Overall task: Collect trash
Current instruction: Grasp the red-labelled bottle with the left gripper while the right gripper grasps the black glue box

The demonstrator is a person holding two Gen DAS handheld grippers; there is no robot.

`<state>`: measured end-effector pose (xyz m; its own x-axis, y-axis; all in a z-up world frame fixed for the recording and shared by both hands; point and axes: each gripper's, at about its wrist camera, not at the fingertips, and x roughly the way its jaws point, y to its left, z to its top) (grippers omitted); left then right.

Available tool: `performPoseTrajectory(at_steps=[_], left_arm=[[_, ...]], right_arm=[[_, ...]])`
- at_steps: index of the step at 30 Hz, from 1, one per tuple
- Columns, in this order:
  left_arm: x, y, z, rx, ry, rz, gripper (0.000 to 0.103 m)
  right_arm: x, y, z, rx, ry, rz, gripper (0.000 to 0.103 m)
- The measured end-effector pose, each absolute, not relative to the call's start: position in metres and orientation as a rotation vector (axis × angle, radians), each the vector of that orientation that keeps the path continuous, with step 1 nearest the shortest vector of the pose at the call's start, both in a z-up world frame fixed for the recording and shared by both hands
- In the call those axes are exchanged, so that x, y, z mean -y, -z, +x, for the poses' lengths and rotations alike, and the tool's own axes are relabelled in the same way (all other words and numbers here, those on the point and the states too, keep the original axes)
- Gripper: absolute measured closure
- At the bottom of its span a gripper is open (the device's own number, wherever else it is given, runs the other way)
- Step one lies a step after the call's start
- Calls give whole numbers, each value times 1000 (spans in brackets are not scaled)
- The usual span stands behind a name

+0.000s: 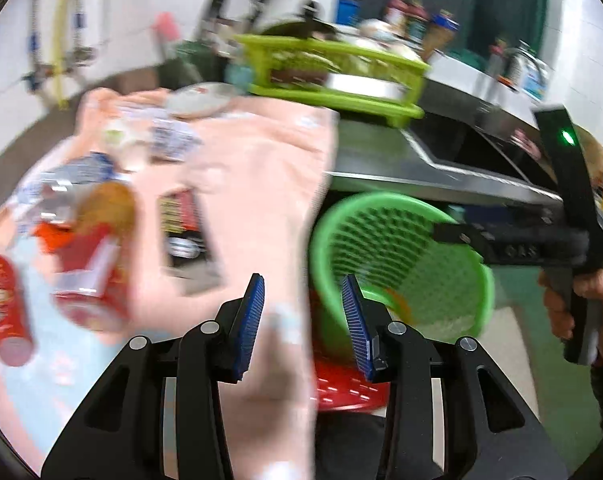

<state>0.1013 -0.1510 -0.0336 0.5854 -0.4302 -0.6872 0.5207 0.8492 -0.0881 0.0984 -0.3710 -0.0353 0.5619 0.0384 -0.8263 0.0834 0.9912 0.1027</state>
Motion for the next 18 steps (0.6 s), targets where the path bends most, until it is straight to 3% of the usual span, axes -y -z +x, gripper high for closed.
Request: performPoseTrajectory(at_steps=[11,18], left_arm=[[71,22,175,-801,303,92,52],[62,42,208,-872,273,92,39]], right_arm=[[321,30,128,-978,-59,92,33],[303,31,146,-985,-84,74,33]])
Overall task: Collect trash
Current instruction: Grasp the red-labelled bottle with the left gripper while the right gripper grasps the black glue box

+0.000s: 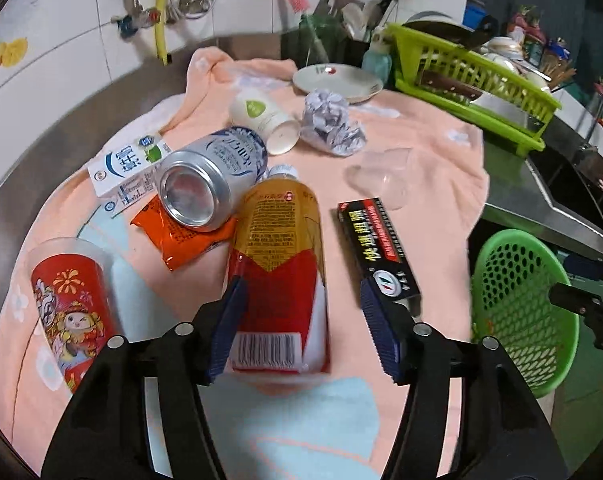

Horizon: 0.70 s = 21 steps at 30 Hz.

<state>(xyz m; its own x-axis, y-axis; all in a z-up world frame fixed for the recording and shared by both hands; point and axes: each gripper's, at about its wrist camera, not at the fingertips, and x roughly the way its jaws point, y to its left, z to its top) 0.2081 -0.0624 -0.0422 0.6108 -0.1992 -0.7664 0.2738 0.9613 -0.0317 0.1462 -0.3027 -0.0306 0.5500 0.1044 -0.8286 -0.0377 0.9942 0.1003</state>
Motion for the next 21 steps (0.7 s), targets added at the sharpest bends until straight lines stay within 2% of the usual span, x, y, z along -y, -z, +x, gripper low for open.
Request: performPoseTrajectory(at_steps=[10,19,20,21], left_arm=[[63,53,229,-911,258,117,32],[55,65,246,-972,281,74,32],[54,67,248,-978,292,66,33],[54,69,248,-984,299,60,38]], right_arm=[[280,36,165,-1003,-113,49,33],[262,39,178,-1012,-142,30,33],[261,39,180,-1013,-144,28,33],[259,39,183,-1014,-146,28,33]])
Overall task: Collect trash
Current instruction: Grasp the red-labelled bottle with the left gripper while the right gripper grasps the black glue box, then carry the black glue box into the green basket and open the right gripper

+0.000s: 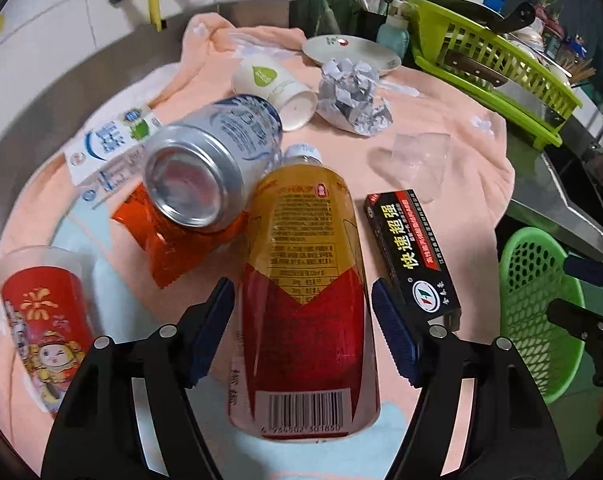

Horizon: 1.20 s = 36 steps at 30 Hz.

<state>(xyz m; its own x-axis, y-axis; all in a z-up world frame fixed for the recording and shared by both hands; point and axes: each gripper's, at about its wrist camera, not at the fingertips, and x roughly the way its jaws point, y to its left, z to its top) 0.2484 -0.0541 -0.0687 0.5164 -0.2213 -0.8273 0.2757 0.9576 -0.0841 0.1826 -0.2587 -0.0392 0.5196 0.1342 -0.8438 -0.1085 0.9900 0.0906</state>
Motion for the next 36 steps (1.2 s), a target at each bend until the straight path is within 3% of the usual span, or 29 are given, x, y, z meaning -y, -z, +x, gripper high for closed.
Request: performPoseTrajectory(at_steps=[25,36], left_arm=[[5,36,172,-845,323,-77,40],[-1,34,155,-828,338,-72,40]], right_arm=[[178,71,270,-1117,-181,20,33],[171,93,282,-1151,-130,19,53]])
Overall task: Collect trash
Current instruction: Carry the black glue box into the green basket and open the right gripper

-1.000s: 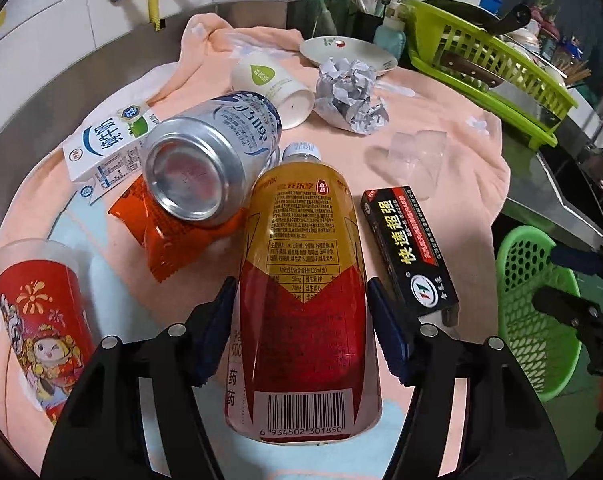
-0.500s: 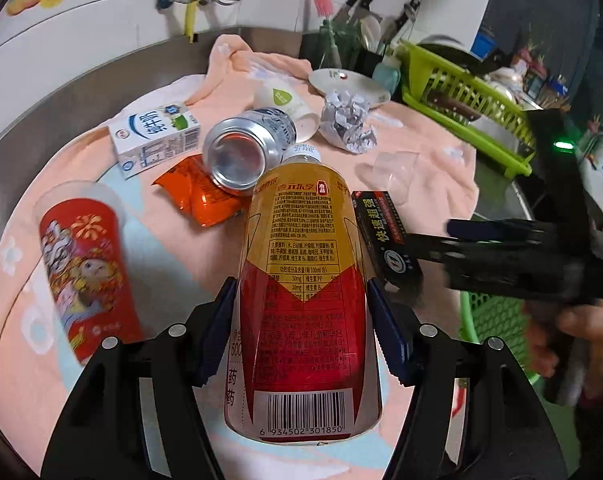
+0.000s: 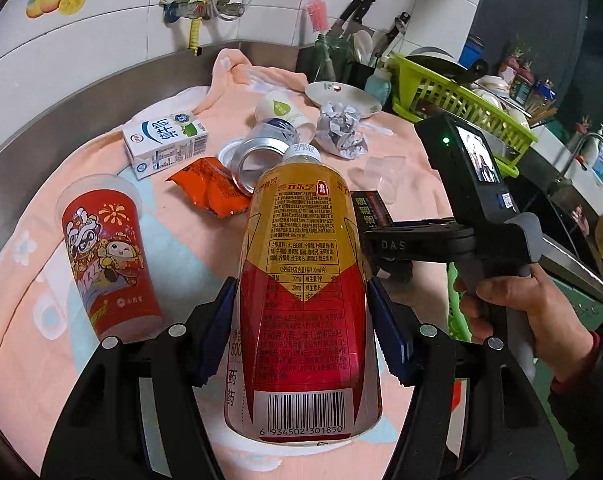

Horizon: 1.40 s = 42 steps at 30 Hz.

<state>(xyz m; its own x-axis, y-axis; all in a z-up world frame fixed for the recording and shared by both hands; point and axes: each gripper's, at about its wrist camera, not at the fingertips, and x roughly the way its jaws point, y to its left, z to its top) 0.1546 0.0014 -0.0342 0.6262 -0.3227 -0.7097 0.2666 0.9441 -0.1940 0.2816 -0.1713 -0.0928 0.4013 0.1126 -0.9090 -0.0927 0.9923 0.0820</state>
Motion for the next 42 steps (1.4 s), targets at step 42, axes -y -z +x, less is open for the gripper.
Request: performPoseTrajectory(at_steps=[42], left_arm=[[184,26,106,-844,645,95,40]], right_arm=[[421,105,115,-1117,164,107,41]])
